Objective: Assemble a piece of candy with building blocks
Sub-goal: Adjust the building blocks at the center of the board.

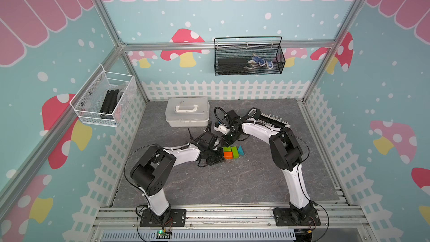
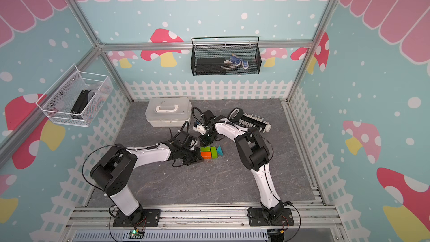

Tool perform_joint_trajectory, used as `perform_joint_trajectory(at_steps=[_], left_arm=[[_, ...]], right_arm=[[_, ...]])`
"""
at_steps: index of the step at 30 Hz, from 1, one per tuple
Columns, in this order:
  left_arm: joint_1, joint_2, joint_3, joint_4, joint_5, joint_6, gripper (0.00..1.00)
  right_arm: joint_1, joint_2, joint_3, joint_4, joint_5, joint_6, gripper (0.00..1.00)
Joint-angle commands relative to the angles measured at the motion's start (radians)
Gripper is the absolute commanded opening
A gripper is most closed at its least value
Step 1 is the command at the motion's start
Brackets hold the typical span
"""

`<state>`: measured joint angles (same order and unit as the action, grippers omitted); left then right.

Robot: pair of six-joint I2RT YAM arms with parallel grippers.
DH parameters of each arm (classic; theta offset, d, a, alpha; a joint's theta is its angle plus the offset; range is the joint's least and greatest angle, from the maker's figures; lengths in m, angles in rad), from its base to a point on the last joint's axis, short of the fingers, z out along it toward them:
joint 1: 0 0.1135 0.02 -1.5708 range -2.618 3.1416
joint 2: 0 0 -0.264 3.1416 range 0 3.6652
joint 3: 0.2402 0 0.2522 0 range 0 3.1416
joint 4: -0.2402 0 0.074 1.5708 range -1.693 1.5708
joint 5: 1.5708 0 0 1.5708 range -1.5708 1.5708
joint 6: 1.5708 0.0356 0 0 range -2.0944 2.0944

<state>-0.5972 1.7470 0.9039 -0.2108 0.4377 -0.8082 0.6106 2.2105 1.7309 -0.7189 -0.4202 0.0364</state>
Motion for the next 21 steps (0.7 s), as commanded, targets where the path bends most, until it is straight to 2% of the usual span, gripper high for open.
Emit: perform_joint_trajectory(at_steps=[1, 21], left_arm=[[-0.004, 0.008, 0.006, 0.015, -0.008, -0.008, 0.00], [0.006, -0.047, -0.010, -0.053, 0.013, 0.043, 0.00]], right_arm=[[0.011, 0.021, -0.011, -0.033, -0.017, -0.033, 0.07], [0.011, -0.005, -0.029, -0.044, 0.043, -0.025, 0.06]])
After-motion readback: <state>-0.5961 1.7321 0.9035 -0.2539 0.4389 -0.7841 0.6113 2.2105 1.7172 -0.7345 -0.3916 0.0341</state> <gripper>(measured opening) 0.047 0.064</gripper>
